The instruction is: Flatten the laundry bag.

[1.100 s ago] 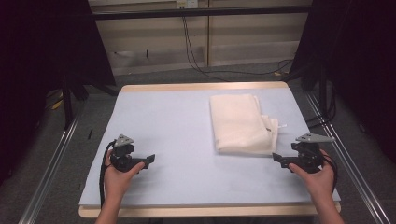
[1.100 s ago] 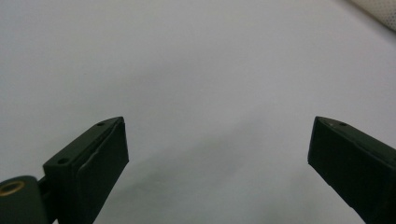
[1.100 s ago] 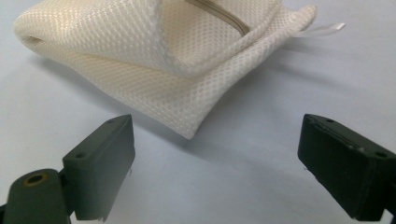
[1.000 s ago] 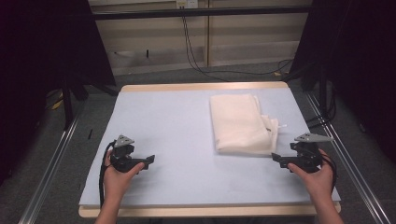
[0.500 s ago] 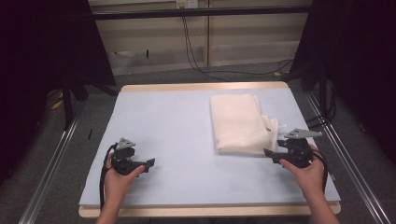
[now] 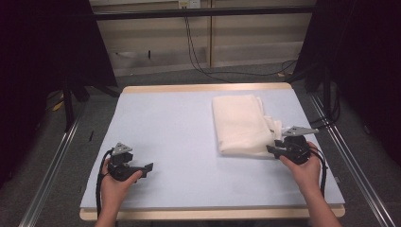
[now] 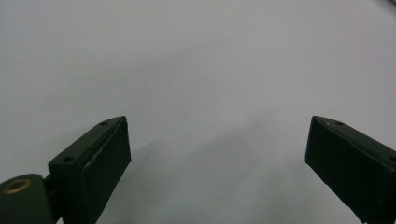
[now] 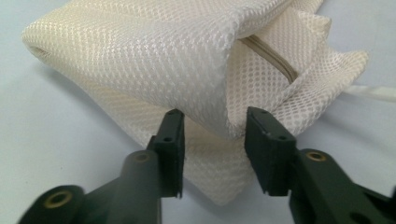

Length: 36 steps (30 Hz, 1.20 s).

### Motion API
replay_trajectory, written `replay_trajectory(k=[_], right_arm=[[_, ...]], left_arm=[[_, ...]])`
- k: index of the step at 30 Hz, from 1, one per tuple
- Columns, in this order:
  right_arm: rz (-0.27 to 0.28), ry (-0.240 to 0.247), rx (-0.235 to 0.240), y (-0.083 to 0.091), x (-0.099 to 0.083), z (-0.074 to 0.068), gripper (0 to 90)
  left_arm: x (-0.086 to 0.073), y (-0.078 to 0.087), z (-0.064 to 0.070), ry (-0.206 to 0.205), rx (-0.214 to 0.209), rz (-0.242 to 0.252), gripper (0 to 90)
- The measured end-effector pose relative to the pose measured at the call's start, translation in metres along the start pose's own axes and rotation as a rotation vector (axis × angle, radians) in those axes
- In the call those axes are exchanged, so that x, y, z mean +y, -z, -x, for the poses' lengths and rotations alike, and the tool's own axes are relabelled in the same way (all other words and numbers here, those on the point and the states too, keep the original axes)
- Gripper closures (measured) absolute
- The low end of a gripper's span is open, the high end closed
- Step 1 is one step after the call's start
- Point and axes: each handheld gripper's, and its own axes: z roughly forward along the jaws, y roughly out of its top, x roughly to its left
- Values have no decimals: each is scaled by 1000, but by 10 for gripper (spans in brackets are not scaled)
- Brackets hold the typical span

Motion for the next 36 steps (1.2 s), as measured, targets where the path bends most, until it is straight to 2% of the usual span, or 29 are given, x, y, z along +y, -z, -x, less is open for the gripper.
replay_trajectory(k=[7,14,19,21,22,23,24,28,33,35,36], right_arm=[[-4,43,4,0,4,2,735],[25,60,28,1,4,4,760],[34,75,28,1,2,5,752],[34,74,17,0,1,5,731],[35,72,16,-1,0,5,713],[36,78,21,-2,-1,6,669],[34,63,21,-5,-3,7,606],[55,51,21,-4,-4,8,609],[71,67,49,1,-2,8,736],[74,71,43,3,-1,7,769],[77,92,33,4,2,6,794]], left_arm=[[-2,2,-1,5,-14,-6,70],[-2,2,0,14,-20,-14,73],[0,0,2,1,-32,-27,74],[0,-1,3,10,-30,-16,74],[0,-1,3,12,-31,-14,74],[0,-1,3,11,-34,-14,74],[0,-1,2,8,-41,-20,76],[1,-1,3,9,-39,-19,78],[4,-4,4,9,-50,-15,80],[5,-5,4,-2,-57,-32,80],[5,-6,4,-1,-58,-30,80]])
